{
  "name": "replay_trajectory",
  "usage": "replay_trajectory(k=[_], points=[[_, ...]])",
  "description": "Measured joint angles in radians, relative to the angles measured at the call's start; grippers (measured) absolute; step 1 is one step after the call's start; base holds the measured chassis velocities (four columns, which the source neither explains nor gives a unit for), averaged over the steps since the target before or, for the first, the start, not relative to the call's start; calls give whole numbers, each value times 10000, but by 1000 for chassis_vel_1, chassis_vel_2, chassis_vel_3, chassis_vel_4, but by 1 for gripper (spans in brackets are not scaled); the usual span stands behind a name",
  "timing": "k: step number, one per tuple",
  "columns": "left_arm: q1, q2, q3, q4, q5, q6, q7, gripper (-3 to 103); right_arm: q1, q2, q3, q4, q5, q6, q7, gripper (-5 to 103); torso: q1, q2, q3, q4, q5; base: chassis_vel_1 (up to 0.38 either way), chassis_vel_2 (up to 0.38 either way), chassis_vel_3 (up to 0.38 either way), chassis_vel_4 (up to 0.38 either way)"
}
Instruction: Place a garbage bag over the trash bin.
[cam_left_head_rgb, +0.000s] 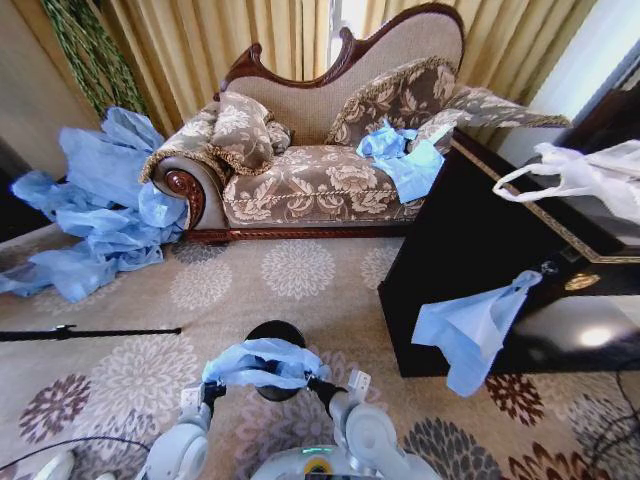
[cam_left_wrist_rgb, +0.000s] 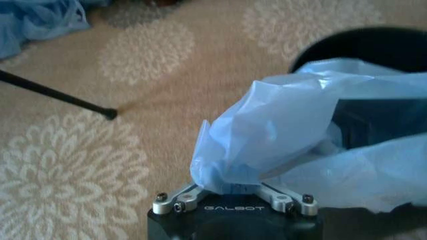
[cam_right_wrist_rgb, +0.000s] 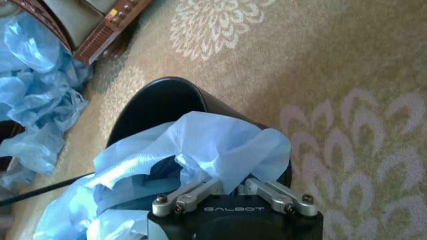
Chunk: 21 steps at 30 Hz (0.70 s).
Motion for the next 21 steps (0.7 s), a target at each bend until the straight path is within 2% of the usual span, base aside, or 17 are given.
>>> replay_trajectory(k=[8, 10, 16, 21], points=[[-203, 96, 240, 646, 317, 265, 329, 0, -24, 71, -258, -147, -57, -143, 67, 0, 0, 0, 0, -1, 0, 0, 0, 0, 0], [-422, 190, 285, 1098, 599, 147, 551, 0, -54, 63, -325, -343, -181, -232, 44, 0, 0, 0, 0, -1, 0, 0, 0, 0, 0], [-561, 239, 459, 1292, 725, 87, 715, 0, -45, 82, -334, -627, -301, -288, 31, 0, 0, 0, 0, -1, 3, 0, 0, 0, 0], [-974, 37, 663, 1944, 934, -338, 736, 0, 218, 299, -169, -1513, -711, -213, -601, 0, 0, 0, 0, 0, 0, 0, 0, 0, 0]])
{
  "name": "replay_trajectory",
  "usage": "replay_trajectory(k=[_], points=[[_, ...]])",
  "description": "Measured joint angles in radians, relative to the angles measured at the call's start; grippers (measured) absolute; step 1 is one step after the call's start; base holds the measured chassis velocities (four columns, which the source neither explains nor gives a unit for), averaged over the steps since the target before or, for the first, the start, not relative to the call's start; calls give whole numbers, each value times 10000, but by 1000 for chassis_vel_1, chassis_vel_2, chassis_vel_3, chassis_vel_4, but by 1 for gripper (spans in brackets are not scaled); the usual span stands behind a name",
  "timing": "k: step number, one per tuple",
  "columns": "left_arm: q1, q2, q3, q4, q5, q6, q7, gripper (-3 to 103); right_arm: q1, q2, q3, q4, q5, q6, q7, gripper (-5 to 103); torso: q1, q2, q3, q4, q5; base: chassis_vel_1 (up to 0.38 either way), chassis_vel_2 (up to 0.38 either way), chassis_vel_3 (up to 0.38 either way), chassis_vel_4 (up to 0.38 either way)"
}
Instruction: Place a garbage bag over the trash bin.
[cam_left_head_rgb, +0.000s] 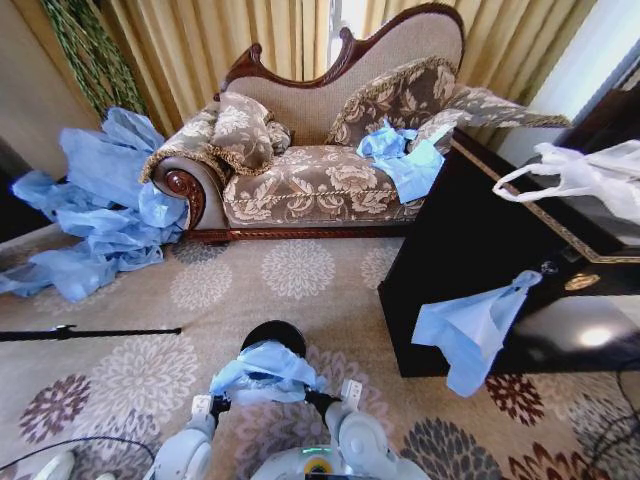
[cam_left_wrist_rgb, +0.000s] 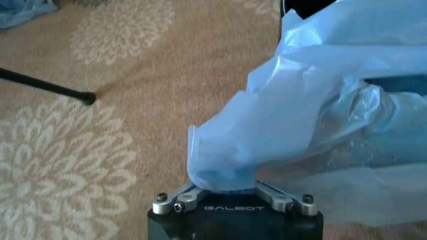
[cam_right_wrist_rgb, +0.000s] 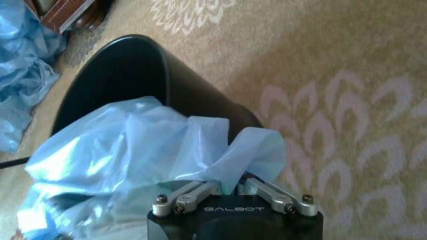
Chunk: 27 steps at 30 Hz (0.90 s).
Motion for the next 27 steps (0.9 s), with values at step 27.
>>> replay_trajectory(k=[27], points=[[-1963, -6, -77, 1310, -125, -1227, -245, 0, 680, -46, 342, -924, -1818, 773, -1508, 0, 1, 0, 1, -1, 1, 0, 0, 0, 0]])
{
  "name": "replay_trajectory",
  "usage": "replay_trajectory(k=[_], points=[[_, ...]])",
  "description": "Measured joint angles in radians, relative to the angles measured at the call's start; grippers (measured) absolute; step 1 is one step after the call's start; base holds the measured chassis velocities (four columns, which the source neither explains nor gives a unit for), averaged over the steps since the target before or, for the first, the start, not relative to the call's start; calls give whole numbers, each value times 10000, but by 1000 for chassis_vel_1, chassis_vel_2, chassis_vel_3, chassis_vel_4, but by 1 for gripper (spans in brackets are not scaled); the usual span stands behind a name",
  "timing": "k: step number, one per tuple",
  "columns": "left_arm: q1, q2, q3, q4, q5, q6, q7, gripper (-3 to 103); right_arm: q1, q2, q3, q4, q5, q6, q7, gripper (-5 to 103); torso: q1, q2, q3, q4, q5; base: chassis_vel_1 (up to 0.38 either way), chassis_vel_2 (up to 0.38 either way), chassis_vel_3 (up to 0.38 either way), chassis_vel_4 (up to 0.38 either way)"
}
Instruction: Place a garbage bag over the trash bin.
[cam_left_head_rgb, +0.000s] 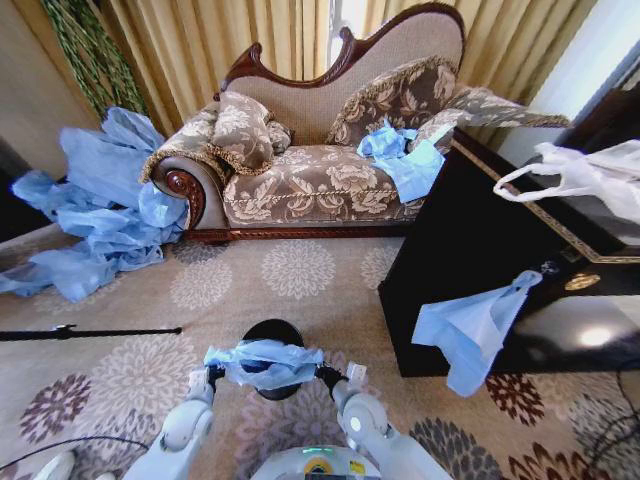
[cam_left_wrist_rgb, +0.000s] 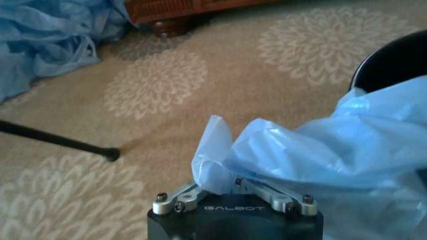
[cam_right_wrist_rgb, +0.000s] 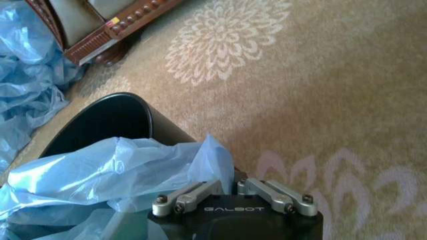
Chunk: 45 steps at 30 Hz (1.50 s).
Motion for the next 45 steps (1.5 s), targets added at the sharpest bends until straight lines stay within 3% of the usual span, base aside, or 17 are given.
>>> replay_trajectory(k=[14, 27, 29, 30, 32, 34, 37, 38, 39, 41, 43, 45], points=[[-775, -159, 519, 367, 30, 10, 200, 0, 648, 158, 131, -608, -660, 227, -941, 0, 0, 0, 0, 1, 1, 0, 0, 0, 0], [-1004, -176, 415, 52, -182, 226, -168, 0, 783, 301, 333, -600, -858, 323, -1272, 0, 0, 0, -1, 0, 1, 0, 0, 0, 0], [-845, -185, 391, -63, -180, 257, -147, 11, 631, 143, 290, -415, -856, 227, -1272, -2, 0, 0, -1, 0, 1, 0, 0, 0, 0], [-845, -185, 391, -63, -180, 257, -147, 11, 631, 143, 290, -415, -856, 227, -1272, -2, 0, 0, -1, 0, 1, 0, 0, 0, 0], [-465, -191, 309, -321, -159, 139, -45, 22, 321, -97, 202, -37, -816, 153, -1267, 9, 0, 0, -1, 0, 1, 0, 0, 0, 0], [-368, -191, 278, -392, -156, 121, -32, 22, 238, -159, 178, 60, -808, 139, -1269, 9, -1, 0, -1, 0, 1, 0, 0, 0, 0], [137, -224, 59, -696, -137, -6, 1, 38, -71, -478, 64, 427, -799, 43, -1319, 25, -1, 0, -2, -2, -3, 0, 0, 0, 0], [193, -225, 27, -722, -133, -28, 1, 43, -102, -516, 64, 456, -806, 38, -1331, 25, -2, 0, -2, -1, -2, 0, 0, 0, 0], [193, -225, 27, -722, -133, -28, 1, 43, -102, -516, 64, 456, -806, 38, -1331, 25, -2, 0, -2, -1, -2, 0, 0, 0, 0], [387, -218, -77, -817, -120, -146, -3, 54, -178, -659, 100, 618, -800, 30, -1310, 41, -1, 0, -2, 0, 1, 0, 0, 0, 0], [431, -206, -99, -835, -116, -230, -6, 54, -212, -727, 117, 714, -796, 30, -1293, 41, -1, 0, -2, 0, -1, 0, 0, 0, 0], [525, -170, -143, -941, -109, -450, -17, 64, -315, -860, 128, 1046, -789, 57, -1180, 51, -1, 0, -2, -1, 1, 0, 0, 0, 0]])
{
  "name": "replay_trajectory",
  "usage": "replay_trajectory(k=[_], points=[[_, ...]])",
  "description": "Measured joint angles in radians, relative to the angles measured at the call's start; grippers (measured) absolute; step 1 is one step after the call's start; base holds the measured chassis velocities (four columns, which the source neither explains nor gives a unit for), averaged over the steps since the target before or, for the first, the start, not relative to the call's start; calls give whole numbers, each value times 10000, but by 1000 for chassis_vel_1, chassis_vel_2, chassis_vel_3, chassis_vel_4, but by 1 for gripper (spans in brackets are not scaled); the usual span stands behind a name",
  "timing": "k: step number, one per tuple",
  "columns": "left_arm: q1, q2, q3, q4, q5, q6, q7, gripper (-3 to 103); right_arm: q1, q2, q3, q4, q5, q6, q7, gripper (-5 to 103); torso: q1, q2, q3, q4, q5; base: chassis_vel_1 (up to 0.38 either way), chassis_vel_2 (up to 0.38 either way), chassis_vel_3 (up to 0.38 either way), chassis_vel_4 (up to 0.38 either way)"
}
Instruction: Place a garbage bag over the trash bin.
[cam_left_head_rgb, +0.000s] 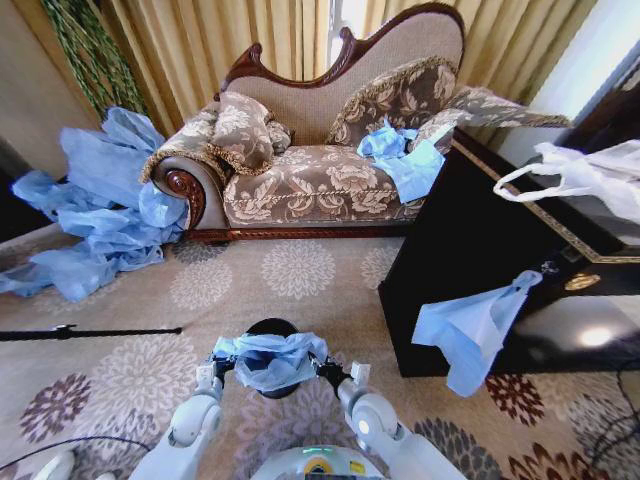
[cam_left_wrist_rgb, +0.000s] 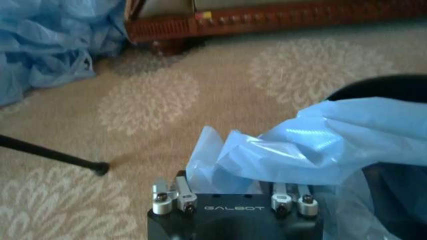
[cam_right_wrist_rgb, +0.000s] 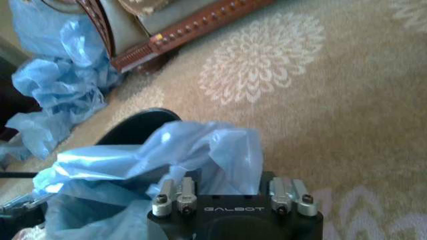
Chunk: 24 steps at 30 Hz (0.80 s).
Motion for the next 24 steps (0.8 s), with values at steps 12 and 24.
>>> replay_trajectory(k=[12, 24], points=[[571, 259, -232, -9, 1994, -75, 293, 100, -669, -333, 146, 993, -194, 23, 441, 95, 0, 2, 0, -2, -3, 0, 0, 0, 0], [759, 503, -1552, 1826, 5951, -4736, 3564, 100, -1362, -645, 354, 1461, -1239, 108, 323, 100, 0, 1, 1, 2, -3, 0, 0, 0, 0]])
